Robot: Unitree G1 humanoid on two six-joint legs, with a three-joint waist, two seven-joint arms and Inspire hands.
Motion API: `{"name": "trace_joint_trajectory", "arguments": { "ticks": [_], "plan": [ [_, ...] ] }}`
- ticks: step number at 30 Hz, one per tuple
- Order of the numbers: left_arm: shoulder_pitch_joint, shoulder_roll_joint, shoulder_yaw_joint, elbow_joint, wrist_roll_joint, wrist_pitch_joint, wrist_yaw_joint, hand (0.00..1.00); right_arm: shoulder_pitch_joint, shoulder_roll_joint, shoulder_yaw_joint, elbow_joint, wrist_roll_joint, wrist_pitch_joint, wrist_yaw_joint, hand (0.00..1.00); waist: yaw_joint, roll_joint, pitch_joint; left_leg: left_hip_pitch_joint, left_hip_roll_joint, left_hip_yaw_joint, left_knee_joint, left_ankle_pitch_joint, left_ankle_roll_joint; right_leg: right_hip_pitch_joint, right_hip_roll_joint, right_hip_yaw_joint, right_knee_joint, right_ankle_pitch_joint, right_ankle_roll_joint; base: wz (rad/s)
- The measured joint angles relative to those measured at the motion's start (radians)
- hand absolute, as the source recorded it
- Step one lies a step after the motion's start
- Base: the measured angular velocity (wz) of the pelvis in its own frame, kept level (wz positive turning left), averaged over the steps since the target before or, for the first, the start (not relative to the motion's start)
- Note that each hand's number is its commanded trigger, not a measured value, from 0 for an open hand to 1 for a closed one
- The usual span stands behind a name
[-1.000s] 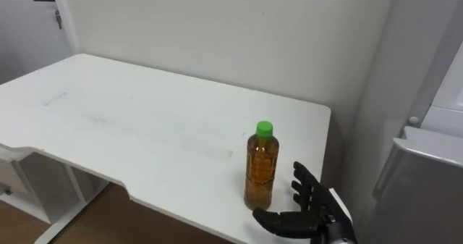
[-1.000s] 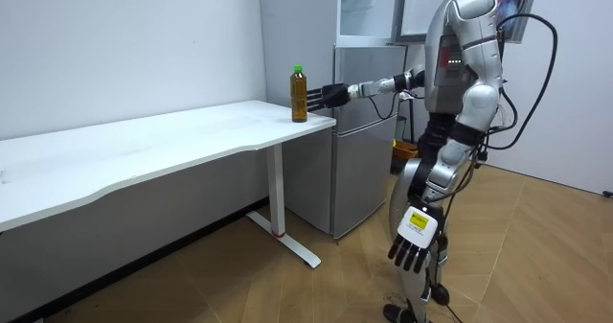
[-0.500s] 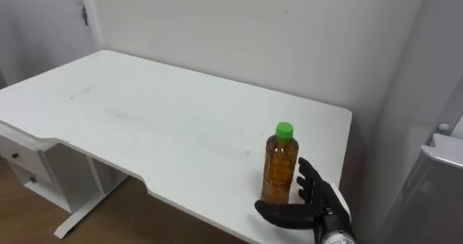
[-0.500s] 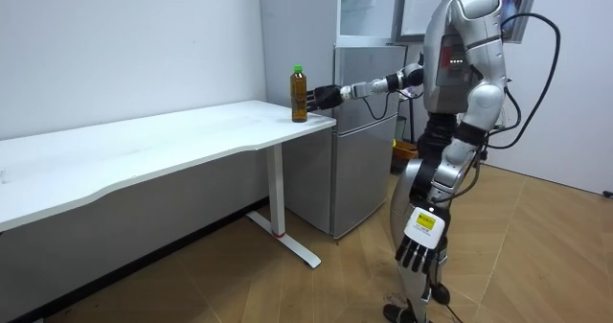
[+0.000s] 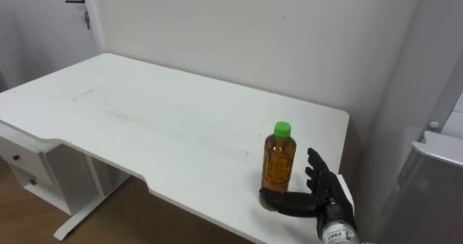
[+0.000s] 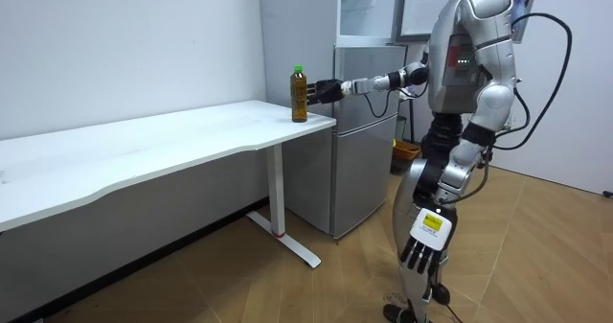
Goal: Put the bottle in the upper fridge
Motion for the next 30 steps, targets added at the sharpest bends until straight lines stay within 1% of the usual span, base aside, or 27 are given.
{"name": "trace_joint_trajectory", "arguments": {
  "ticks": [7,9,11,13,16,18,20,24,26,30],
  "plan": [
    [-0.001,-0.001,0.001,0.0,-0.003,0.0,0.0,0.0,0.0,0.013,-0.001,0.0,0.0,-0.001,-0.038,0.0,0.0,0.0,-0.0002,-0.003,-0.001,-0.004,0.001,0.0,0.0,0.001,0.0,-0.003,0.0,0.0,0.0,0.01],
    [-0.002,-0.001,0.001,0.0,-0.019,0.0,0.001,0.0,0.0,0.013,-0.005,0.0,0.004,-0.001,-0.041,0.0,-0.001,0.0,-0.0003,-0.008,-0.004,-0.007,0.003,0.001,0.0,0.0,-0.001,-0.014,0.0,0.0,0.0,0.09],
    [-0.002,-0.001,0.001,0.003,-0.03,0.0,0.001,0.0,0.0,0.013,-0.007,0.0,0.005,-0.001,-0.042,0.0,0.0,0.001,-0.0002,-0.008,-0.01,-0.009,0.003,0.003,0.001,-0.001,-0.003,-0.016,0.0,0.0,0.0,0.07],
    [-0.003,-0.001,0.002,0.012,-0.04,-0.001,0.001,0.0,0.0,0.013,-0.007,0.001,0.011,-0.003,-0.041,0.0,0.0,0.001,0.0002,-0.01,-0.012,-0.013,0.002,0.005,0.002,-0.002,-0.005,-0.017,0.0,0.0,0.0,0.06],
    [-0.003,-0.002,0.002,0.019,-0.037,0.0,0.001,0.0,-0.005,0.016,-0.007,0.045,0.01,-0.02,-0.038,0.0,0.003,0.001,0.0005,-0.01,-0.013,-0.023,0.001,0.008,0.005,-0.002,-0.01,-0.017,-0.001,-0.002,0.003,0.06],
    [-0.004,-0.001,0.002,0.024,-0.037,0.0,0.001,0.0,-0.011,0.02,-0.006,0.088,0.009,-0.02,-0.037,0.0,0.011,0.001,0.0008,-0.011,-0.014,-0.022,0.0,0.009,0.006,-0.003,-0.011,-0.017,0.0,-0.002,0.003,-0.02],
    [-0.009,-0.001,0.001,0.025,-0.039,0.0,0.001,0.0,-0.011,0.02,-0.006,0.122,0.009,-0.02,-0.038,0.0,0.029,0.0,0.0012,-0.023,-0.013,-0.02,0.002,0.009,0.006,-0.01,-0.011,-0.017,0.001,-0.002,0.003,0.0],
    [-0.022,0.0,0.001,0.029,-0.039,0.0,-0.003,0.0,-0.04,0.021,0.0,0.138,0.01,-0.023,-0.037,0.0,0.037,-0.003,0.0028,-0.047,-0.012,-0.018,0.002,0.016,0.002,-0.039,-0.011,-0.02,0.016,-0.002,0.003,0.0],
    [-0.028,-0.001,0.0,0.03,-0.039,0.0,-0.007,0.0,-0.041,0.019,0.0,0.142,0.009,-0.023,-0.04,0.0,0.05,-0.006,0.0035,-0.047,-0.011,-0.018,0.002,0.016,0.002,-0.039,-0.01,-0.021,0.016,-0.002,0.003,0.0],
    [-0.028,-0.002,0.0,0.03,-0.039,0.0,-0.01,0.0,-0.043,0.018,0.0,0.142,0.009,-0.024,-0.04,0.0,0.052,-0.01,0.0053,-0.05,-0.011,-0.021,0.002,0.016,0.002,-0.039,-0.011,-0.026,0.016,-0.002,0.003,0.02]
  ]
}}
